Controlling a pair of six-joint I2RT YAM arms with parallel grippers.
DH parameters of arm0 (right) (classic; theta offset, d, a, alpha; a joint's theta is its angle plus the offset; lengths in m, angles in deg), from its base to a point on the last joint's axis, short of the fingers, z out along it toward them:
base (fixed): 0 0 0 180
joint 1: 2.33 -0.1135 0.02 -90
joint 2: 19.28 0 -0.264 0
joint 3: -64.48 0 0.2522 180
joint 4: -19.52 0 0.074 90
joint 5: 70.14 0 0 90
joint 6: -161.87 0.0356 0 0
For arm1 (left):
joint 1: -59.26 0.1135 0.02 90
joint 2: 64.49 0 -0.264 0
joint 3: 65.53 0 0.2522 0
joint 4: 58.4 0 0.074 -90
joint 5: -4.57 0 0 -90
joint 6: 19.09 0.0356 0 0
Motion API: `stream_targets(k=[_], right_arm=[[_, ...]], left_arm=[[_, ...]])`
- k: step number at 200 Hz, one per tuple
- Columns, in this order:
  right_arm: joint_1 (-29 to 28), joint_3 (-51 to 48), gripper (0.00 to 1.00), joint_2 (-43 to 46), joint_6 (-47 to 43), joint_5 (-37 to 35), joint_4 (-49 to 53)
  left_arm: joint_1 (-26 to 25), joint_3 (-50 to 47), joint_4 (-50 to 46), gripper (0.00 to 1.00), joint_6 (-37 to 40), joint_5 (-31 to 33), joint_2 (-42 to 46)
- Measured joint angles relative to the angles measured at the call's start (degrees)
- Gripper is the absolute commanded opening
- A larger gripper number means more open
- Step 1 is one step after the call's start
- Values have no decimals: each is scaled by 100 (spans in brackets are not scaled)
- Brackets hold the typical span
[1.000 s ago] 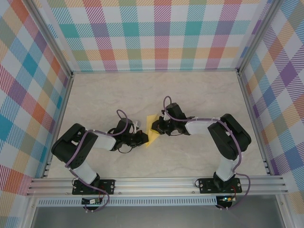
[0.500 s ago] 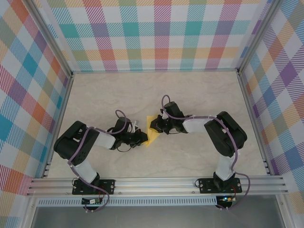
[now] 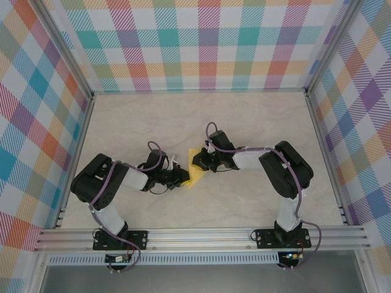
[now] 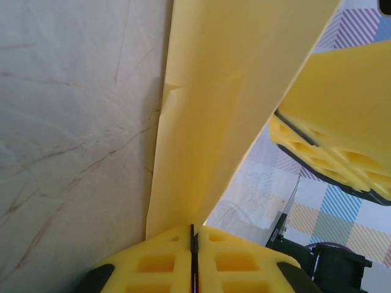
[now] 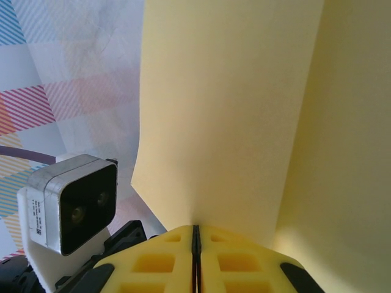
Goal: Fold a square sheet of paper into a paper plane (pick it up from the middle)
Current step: Fourth fold the wing at the center of the table.
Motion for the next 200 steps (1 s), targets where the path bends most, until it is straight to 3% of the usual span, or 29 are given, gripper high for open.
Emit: stream_targets(k=[200], right_arm=[[37, 234, 10, -269, -111, -131, 221]], left_arm=[[337, 411, -240, 8, -192, -951, -479]])
